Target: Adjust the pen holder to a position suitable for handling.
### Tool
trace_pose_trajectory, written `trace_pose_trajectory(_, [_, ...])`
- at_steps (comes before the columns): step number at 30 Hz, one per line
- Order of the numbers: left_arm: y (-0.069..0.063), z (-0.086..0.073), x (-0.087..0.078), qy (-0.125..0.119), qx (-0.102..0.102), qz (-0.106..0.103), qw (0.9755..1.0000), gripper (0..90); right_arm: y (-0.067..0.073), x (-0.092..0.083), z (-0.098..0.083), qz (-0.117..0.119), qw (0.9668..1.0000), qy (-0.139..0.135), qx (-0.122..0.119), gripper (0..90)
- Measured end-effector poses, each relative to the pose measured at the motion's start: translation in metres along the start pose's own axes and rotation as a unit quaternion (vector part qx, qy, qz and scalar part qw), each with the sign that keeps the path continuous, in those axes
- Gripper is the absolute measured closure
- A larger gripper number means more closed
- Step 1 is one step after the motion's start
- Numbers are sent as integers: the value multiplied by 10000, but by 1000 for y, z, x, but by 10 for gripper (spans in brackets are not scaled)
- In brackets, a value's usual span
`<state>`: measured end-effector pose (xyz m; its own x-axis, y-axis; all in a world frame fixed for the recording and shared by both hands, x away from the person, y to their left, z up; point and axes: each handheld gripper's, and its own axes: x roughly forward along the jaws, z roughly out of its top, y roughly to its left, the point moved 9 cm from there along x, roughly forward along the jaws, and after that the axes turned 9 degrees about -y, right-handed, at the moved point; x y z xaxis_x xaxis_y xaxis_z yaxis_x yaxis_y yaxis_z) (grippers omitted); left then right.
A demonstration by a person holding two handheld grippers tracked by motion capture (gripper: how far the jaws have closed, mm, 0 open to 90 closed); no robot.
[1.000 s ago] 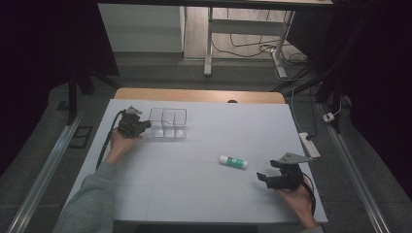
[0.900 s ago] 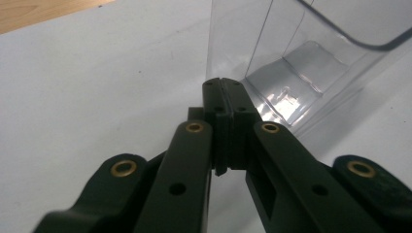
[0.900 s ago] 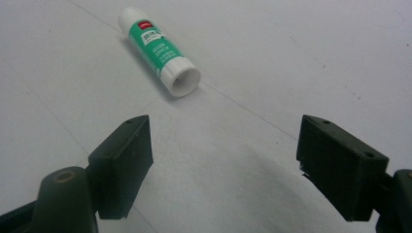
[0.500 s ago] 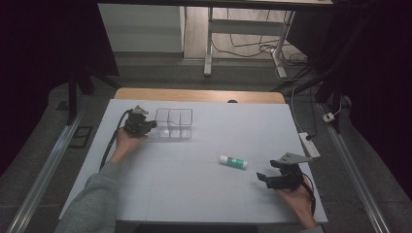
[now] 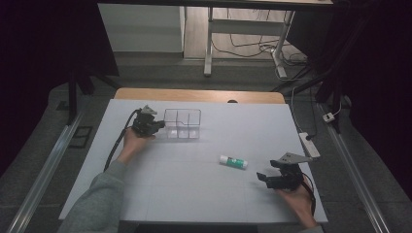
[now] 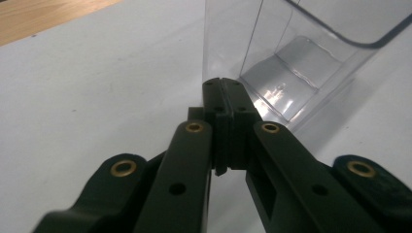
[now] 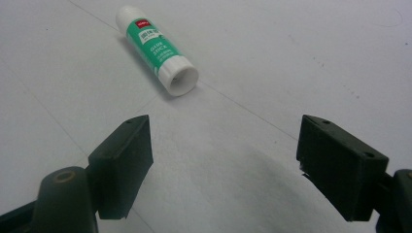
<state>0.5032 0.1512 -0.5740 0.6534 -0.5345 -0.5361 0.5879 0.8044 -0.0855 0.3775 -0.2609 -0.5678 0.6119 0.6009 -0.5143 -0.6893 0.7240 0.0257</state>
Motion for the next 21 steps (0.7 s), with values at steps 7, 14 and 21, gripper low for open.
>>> trace_pose_trajectory(7, [-8,3,5,-15,81,-45,10000,888,0,-1,0,-3,10000,-9,-3,205])
trace_pose_trajectory(14, [-12,7,8,-107,162,-44,9998,888,0,0,0,5,10000,-16,3,205])
trace_pose_trajectory(21, [-16,8,15,-66,152,-95,9998,887,0,-1,1,-10,10000,-31,17,205])
